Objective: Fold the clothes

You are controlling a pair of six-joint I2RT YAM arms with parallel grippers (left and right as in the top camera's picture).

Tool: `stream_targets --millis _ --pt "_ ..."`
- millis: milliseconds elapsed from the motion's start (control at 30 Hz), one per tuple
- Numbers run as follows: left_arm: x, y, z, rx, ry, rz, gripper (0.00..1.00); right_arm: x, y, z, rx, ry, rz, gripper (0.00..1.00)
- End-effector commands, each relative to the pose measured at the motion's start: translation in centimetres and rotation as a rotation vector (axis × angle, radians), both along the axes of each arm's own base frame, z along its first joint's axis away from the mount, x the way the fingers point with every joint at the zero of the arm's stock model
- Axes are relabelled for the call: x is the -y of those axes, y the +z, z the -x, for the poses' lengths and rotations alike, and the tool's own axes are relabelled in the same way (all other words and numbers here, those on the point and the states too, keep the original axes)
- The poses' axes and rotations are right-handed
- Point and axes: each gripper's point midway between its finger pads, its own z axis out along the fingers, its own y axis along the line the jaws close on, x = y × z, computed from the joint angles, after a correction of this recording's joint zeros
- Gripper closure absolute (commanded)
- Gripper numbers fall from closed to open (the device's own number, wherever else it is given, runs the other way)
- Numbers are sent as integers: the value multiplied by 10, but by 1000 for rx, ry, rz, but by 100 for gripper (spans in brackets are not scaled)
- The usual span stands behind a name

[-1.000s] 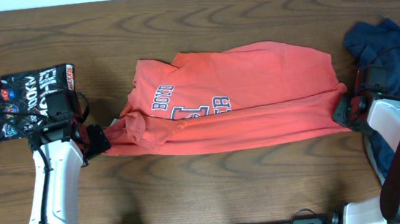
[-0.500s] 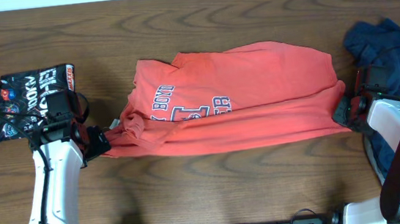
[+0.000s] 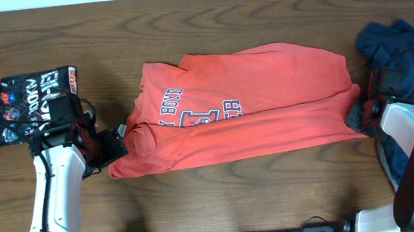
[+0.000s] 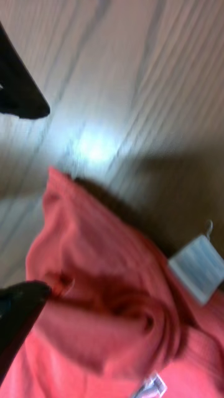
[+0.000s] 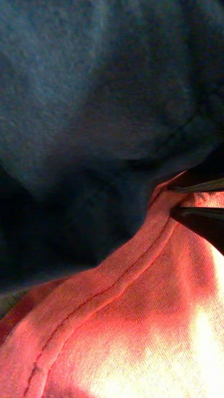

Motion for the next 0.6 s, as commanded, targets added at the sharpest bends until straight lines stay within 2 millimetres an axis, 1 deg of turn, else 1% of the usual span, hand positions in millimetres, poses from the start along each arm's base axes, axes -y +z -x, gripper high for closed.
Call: stream_targets --millis 0,33,67,167,433,500,567 --pt "34 15 -19 88 -53 204 39 6 -22 31 -113 -42 15 90" --pt "43 17 -22 106 -69 247 49 6 -22 31 -112 -42 13 90" --pt "49 18 -23 117 -83 270 51 6 -22 31 -112 -41 12 90" --pt "62 11 -21 108 -128 274 51 6 -22 31 -112 -42 12 90" --pt "99 -23 -8 -2 -242 295 50 4 -23 31 -110 -40 4 89" --pt "105 -32 -5 -39 -261 299 50 4 -23 31 -110 -39 0 89" --pt "107 -40 -5 -65 -270 294 50 3 -23 31 -109 -38 -6 89"
